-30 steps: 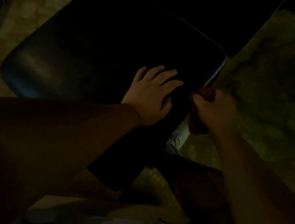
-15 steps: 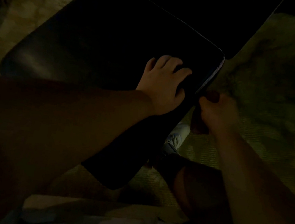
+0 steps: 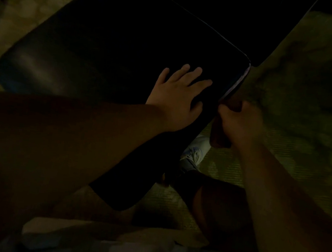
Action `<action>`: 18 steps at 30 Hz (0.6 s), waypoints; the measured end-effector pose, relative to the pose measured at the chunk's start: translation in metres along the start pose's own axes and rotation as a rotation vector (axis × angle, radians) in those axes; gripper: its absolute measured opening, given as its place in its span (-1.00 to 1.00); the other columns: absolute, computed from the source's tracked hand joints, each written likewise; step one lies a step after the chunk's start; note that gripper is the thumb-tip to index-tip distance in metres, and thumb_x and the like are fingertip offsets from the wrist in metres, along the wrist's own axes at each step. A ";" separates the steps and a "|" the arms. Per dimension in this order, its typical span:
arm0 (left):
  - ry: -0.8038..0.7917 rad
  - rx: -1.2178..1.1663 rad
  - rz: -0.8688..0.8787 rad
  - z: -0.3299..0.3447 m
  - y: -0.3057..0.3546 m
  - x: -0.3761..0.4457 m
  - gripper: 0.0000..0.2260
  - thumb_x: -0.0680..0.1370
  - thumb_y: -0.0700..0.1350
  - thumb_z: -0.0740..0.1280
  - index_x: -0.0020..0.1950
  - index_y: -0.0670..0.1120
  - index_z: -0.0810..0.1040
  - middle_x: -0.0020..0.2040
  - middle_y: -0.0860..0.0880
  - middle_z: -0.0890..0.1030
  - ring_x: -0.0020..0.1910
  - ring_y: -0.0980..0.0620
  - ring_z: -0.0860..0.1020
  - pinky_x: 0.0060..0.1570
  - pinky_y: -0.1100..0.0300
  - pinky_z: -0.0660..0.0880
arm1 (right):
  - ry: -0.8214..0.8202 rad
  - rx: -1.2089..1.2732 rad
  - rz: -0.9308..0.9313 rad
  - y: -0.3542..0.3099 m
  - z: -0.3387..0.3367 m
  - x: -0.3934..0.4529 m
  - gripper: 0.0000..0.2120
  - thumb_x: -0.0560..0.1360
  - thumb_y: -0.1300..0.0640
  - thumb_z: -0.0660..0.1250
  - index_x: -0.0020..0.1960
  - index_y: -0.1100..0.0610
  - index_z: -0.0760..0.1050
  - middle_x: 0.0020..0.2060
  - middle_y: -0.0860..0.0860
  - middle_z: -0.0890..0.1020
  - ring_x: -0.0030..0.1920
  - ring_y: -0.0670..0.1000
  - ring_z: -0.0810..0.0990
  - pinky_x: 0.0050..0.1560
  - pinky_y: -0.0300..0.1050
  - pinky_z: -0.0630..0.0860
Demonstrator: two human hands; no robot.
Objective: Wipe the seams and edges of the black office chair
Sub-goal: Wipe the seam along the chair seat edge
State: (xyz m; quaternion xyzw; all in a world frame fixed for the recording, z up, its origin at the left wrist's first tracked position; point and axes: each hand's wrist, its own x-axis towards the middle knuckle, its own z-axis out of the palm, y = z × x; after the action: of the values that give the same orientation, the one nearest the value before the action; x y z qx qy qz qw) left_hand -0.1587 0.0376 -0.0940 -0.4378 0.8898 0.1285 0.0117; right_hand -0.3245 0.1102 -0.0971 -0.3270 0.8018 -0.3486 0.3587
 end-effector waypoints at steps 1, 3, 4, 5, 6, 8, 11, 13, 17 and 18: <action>-0.008 0.007 0.003 -0.001 0.000 0.000 -0.46 0.66 0.20 0.08 0.63 0.21 0.05 0.67 0.04 -0.02 0.65 -0.05 -0.10 0.57 -0.21 -0.14 | 0.022 -0.028 0.018 0.003 -0.001 0.001 -0.81 0.49 0.09 0.36 -0.26 0.03 0.42 -0.29 -0.05 0.50 -0.19 0.00 0.53 -0.27 -0.18 0.39; -0.029 0.067 0.036 -0.004 -0.002 0.000 -0.44 0.65 0.22 0.07 0.64 0.20 0.02 0.67 0.04 -0.04 0.65 -0.06 -0.10 0.56 -0.22 -0.12 | 0.044 -0.022 0.046 0.004 -0.003 0.001 -0.83 0.48 0.10 0.36 -0.24 0.10 0.42 -0.29 0.00 0.50 -0.16 0.05 0.53 -0.24 -0.16 0.40; -0.037 0.098 0.063 -0.005 -0.005 0.000 -0.43 0.65 0.24 0.06 0.64 0.20 0.00 0.68 0.03 -0.06 0.64 -0.07 -0.11 0.56 -0.23 -0.11 | 0.047 0.005 0.046 0.004 -0.002 0.001 -0.87 0.47 0.09 0.37 -0.19 0.09 0.47 -0.25 0.00 0.53 -0.15 0.03 0.54 -0.20 -0.14 0.45; -0.040 0.118 0.081 -0.005 -0.009 -0.001 -0.42 0.65 0.25 0.04 0.64 0.20 -0.03 0.68 0.03 -0.08 0.64 -0.07 -0.13 0.56 -0.25 -0.12 | 0.040 0.033 0.036 0.000 -0.001 0.000 -0.91 0.46 0.06 0.39 -0.12 0.06 0.51 -0.21 -0.02 0.57 -0.14 0.00 0.56 -0.16 -0.14 0.49; -0.037 0.123 0.080 -0.005 -0.013 -0.002 -0.42 0.64 0.26 0.03 0.64 0.21 -0.05 0.68 0.03 -0.10 0.64 -0.07 -0.15 0.55 -0.26 -0.13 | 0.019 0.060 0.014 -0.002 0.000 0.000 -0.92 0.46 0.05 0.41 -0.08 0.01 0.55 -0.19 -0.06 0.59 -0.16 -0.05 0.58 -0.14 -0.15 0.52; -0.030 0.090 0.022 -0.003 -0.017 -0.006 -0.40 0.64 0.26 0.03 0.64 0.21 -0.07 0.67 0.01 -0.14 0.64 -0.08 -0.19 0.56 -0.25 -0.16 | -0.033 0.054 -0.020 -0.006 0.002 -0.002 -0.94 0.46 0.04 0.42 -0.13 -0.08 0.55 -0.23 -0.13 0.58 -0.21 -0.14 0.56 -0.17 -0.17 0.53; -0.033 0.061 -0.026 0.000 -0.017 -0.011 -0.40 0.66 0.26 0.04 0.65 0.19 -0.09 0.67 0.01 -0.16 0.64 -0.07 -0.22 0.56 -0.23 -0.20 | 0.011 -0.007 0.044 0.002 0.001 0.001 -0.94 0.45 0.04 0.40 -0.12 0.00 0.54 -0.17 0.00 0.60 -0.11 0.03 0.60 -0.06 -0.02 0.58; -0.043 0.055 -0.027 -0.003 -0.016 -0.011 -0.40 0.66 0.26 0.05 0.65 0.19 -0.09 0.67 0.01 -0.16 0.64 -0.07 -0.23 0.56 -0.23 -0.21 | 0.035 -0.030 0.070 0.005 -0.001 0.002 -0.84 0.45 0.06 0.37 -0.03 0.12 0.54 -0.13 0.06 0.60 -0.07 0.09 0.59 -0.09 -0.03 0.55; -0.053 0.052 -0.029 -0.010 -0.011 -0.002 -0.38 0.64 0.26 0.09 0.65 0.20 -0.07 0.67 0.02 -0.17 0.63 -0.09 -0.23 0.54 -0.29 -0.19 | 0.010 0.080 0.034 0.001 0.001 0.001 -0.85 0.47 0.02 0.40 0.00 0.05 0.58 -0.14 -0.05 0.61 -0.12 -0.04 0.59 -0.15 -0.16 0.50; -0.043 0.050 -0.030 -0.012 -0.009 0.002 -0.38 0.64 0.26 0.10 0.65 0.20 -0.07 0.67 0.02 -0.17 0.63 -0.10 -0.23 0.54 -0.30 -0.18 | 0.000 0.089 0.024 -0.001 0.002 0.001 -0.85 0.48 0.02 0.41 0.01 0.05 0.58 -0.16 -0.08 0.60 -0.15 -0.09 0.58 -0.18 -0.19 0.49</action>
State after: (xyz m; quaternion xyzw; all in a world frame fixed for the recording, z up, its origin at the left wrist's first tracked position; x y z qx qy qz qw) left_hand -0.1515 0.0283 -0.0848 -0.4476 0.8857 0.1157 0.0438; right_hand -0.3228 0.1084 -0.0979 -0.3011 0.7893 -0.3799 0.3768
